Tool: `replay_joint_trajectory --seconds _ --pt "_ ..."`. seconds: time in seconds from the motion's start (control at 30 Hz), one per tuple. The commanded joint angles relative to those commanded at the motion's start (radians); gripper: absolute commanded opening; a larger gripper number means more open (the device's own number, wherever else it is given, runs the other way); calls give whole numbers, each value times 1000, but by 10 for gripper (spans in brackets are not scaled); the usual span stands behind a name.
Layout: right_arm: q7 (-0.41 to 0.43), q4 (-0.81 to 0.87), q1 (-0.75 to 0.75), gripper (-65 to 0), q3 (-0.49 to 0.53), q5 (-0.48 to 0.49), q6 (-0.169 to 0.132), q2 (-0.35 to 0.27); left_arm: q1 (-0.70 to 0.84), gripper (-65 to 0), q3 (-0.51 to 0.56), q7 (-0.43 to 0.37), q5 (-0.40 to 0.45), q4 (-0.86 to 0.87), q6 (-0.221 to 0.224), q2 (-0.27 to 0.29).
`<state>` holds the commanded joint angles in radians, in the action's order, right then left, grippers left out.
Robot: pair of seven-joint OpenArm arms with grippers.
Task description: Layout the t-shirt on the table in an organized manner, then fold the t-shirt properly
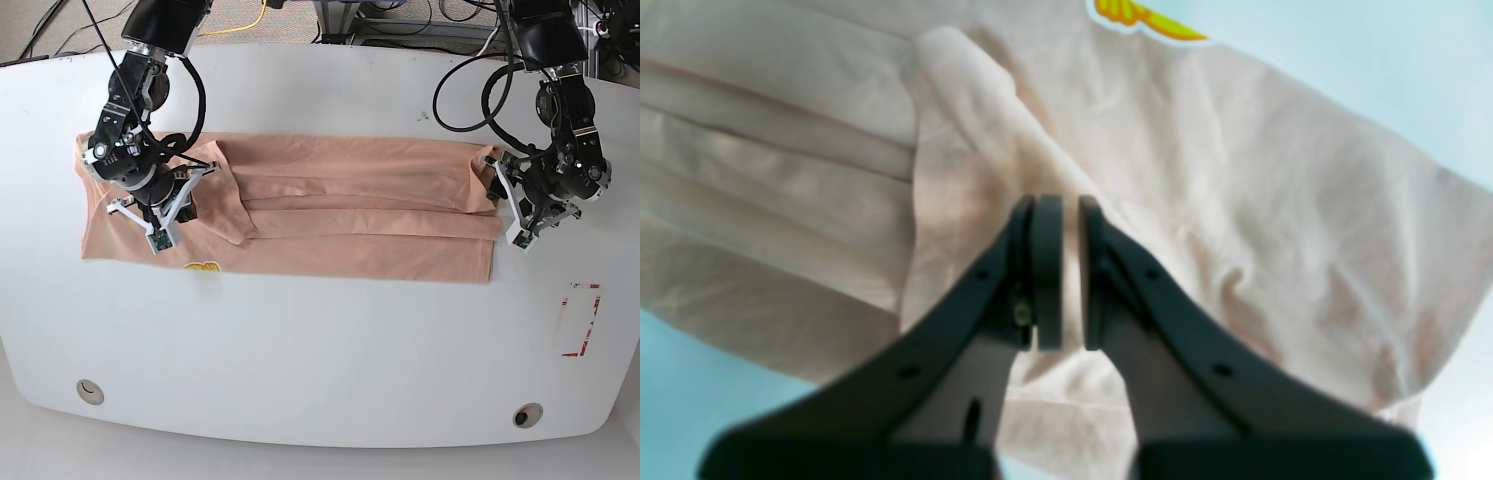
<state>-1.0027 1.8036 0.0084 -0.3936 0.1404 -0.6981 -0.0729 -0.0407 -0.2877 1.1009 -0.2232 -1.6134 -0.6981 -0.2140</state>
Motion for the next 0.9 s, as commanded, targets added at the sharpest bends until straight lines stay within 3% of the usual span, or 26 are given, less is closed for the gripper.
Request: replay_joint_trajectory --seconds 0.2,0.43,0.9 --pt "0 0 0 -614 2 0 0 0 0 -326 0 0 -25 6 0 25" --pt "-2 20 0 -614 0 0 0 0 0 -326 0 6 -127 -2 0 26" --pt "-23 48 5 -610 6 0 0 2 -2 -326 2 3 -135 6 0 28"
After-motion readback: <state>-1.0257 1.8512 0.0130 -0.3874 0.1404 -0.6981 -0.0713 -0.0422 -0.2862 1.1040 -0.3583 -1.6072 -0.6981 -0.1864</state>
